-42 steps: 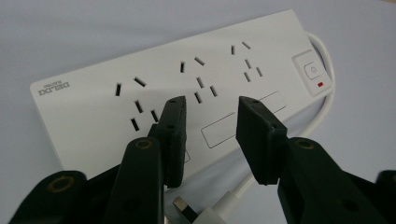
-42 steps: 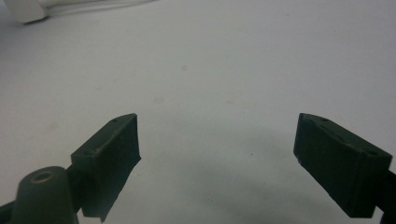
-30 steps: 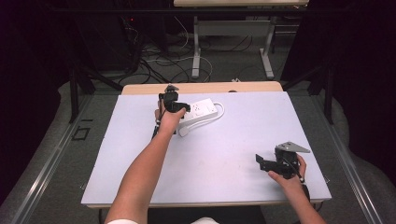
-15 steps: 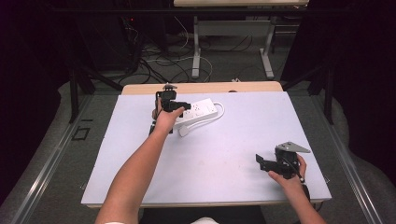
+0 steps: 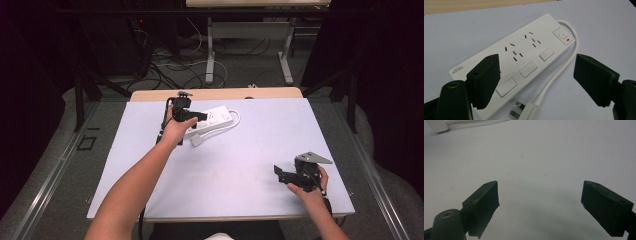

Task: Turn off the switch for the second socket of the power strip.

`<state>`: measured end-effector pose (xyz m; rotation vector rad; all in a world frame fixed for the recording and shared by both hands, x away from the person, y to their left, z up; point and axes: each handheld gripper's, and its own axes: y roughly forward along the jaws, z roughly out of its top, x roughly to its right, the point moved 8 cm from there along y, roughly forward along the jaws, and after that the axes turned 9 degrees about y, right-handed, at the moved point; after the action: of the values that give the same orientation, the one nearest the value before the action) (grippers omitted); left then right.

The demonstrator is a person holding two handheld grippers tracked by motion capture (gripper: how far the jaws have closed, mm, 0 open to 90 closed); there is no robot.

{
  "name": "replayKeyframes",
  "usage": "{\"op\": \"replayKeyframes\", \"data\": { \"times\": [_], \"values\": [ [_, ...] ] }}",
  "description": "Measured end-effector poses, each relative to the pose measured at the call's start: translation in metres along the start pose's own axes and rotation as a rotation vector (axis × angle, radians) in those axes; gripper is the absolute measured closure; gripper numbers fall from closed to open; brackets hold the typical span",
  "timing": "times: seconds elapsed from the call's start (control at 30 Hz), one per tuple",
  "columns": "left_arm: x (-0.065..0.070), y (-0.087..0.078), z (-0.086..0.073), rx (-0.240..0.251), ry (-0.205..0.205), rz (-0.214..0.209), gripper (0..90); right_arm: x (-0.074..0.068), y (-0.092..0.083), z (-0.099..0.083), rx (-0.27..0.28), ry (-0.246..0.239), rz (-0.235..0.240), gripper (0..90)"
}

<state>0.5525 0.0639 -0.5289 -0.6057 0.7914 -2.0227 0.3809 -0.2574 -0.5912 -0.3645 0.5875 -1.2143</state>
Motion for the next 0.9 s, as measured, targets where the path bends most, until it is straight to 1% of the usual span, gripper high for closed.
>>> {"op": "replayKeyframes", "data": {
  "times": [0.07, 0.13, 0.17, 0.3, 0.4, 0.47, 0.53, 0.57, 0.67, 0.73, 0.9],
  "values": [
    [0.001, -0.004, -0.001, 0.0, 0.015, -0.005, 21.5, 0.0, 0.0, 0.0, 0.0, 0.001, 0.0, 13.8],
    [0.002, -0.008, -0.001, 0.002, 0.016, -0.012, 21.5, 0.0, 0.0, 0.0, 0.0, 0.001, 0.0, 13.8],
    [0.003, -0.01, -0.001, 0.003, 0.026, -0.017, 21.3, 0.0, 0.0, 0.0, 0.001, -0.003, -0.001, 13.8],
    [0.006, -0.019, -0.002, 0.02, 0.029, -0.025, 16.3, 0.0, 0.0, 0.0, -0.001, -0.002, -0.001, 13.8],
    [0.007, -0.026, -0.002, 0.028, 0.034, -0.029, 15.4, -0.001, 0.0, 0.0, 0.0, 0.0, -0.002, 13.8],
    [0.008, -0.03, -0.004, 0.029, 0.04, -0.028, 11.9, 0.0, 0.0, 0.0, 0.006, -0.001, -0.006, 13.8],
    [0.009, -0.034, -0.006, 0.033, 0.044, -0.031, 5.3, 0.0, 0.0, 0.0, 0.008, -0.006, -0.008, 13.8],
    [0.01, -0.036, -0.007, 0.036, 0.052, -0.029, 3.7, 0.0, 0.0, -0.001, 0.0, 0.0, -0.003, 13.8],
    [0.011, -0.043, -0.011, 0.037, 0.063, -0.044, 0.8, -0.001, 0.0, -0.001, 0.001, -0.003, -0.003, 13.8],
    [0.012, -0.048, -0.014, 0.047, 0.065, -0.05, 0.5, 0.0, 0.0, -0.001, 0.001, -0.001, -0.003, 13.8],
    [0.011, -0.059, -0.021, 0.059, 0.053, -0.063, 0.5, -0.001, 0.0, -0.001, 0.001, -0.006, -0.005, 13.8]
  ]
}}
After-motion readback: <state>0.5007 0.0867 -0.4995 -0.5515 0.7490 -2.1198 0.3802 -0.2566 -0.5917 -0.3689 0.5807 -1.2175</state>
